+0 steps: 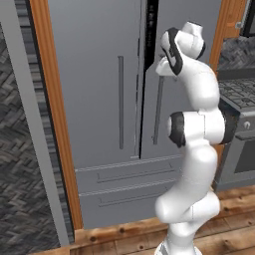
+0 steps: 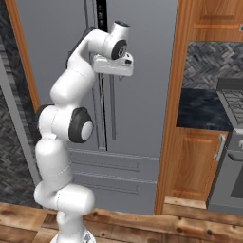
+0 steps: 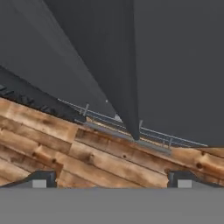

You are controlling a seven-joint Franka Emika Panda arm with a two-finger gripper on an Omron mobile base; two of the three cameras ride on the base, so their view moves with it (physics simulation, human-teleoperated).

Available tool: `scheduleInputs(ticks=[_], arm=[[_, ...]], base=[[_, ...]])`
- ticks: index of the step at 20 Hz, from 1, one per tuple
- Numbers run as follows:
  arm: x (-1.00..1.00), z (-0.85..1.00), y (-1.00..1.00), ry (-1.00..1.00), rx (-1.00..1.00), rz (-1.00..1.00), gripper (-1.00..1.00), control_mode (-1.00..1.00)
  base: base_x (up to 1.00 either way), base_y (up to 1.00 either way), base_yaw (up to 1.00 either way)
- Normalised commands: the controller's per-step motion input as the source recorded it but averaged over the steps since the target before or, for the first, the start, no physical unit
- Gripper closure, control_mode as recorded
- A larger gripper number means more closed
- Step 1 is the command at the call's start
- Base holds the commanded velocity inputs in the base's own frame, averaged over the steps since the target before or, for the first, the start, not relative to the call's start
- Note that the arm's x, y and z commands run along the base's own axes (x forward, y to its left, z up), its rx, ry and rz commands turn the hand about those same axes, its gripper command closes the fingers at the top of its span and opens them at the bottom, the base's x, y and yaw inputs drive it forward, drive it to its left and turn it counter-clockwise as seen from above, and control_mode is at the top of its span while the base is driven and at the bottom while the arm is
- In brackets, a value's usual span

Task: Gather the cucumber and onion from the fridge and place them on a tray on the dining counter. Then gather the fish and chicken drumstick from the fridge and place them on the other tray.

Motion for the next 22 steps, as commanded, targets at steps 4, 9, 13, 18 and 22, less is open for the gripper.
scheduleInputs(ticks=[4,9,13,18,22], arm=[[-0.55,-0.43,0.0,-0.75,0.0,0.12,-1.0,-1.0],[-0.07,-0.52,0.04,-0.52,0.0,0.06,-1.0,-1.0],[0.23,-0.24,0.19,-0.21,0.0,-0.01,-1.0,-1.0],[0.35,0.01,0.08,-0.02,0.0,-0.1,-1.0,-1.0],[0.43,0.0,0.02,0.0,0.0,-0.01,-1.0,-1.0]], base=[[0.0,0.0,0.0],[0.0,0.0,0.0],[0.0,0.0,0.0],[0.0,0.0,0.0],[0.0,0.0,0.0]])
